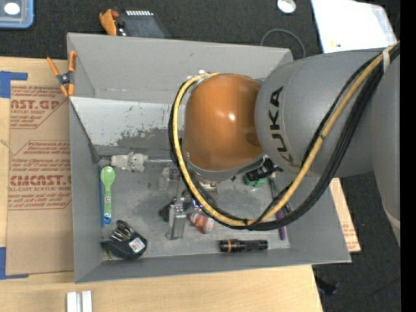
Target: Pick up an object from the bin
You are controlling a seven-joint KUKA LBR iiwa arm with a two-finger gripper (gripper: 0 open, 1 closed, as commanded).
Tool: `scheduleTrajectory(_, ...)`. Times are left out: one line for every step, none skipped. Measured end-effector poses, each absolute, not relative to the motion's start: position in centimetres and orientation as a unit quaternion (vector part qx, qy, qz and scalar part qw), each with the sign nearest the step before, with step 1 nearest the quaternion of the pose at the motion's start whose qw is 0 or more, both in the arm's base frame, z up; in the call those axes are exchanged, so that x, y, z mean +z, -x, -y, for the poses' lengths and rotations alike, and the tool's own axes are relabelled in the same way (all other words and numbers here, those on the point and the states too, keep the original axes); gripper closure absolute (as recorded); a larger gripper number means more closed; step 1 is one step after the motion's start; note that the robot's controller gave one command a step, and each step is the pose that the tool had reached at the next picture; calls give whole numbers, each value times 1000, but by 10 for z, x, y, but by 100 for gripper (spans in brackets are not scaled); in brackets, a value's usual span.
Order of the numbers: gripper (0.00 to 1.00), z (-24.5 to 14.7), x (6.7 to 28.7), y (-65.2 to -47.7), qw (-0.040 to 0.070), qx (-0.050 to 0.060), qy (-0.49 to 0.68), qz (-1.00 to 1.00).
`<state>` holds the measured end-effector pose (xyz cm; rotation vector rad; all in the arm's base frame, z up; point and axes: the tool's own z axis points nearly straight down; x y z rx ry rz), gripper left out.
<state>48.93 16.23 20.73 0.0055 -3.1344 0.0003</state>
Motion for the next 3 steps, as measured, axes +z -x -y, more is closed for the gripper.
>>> scheduleTrajectory(0, -161, 211, -491, 0, -1, -1, 1000)
scheduleTrajectory(0, -126, 120, -510, -2, -2, -4, 1000)
scheduleTrajectory(0, -103, 72, -538, -7, -2, -127, 992)
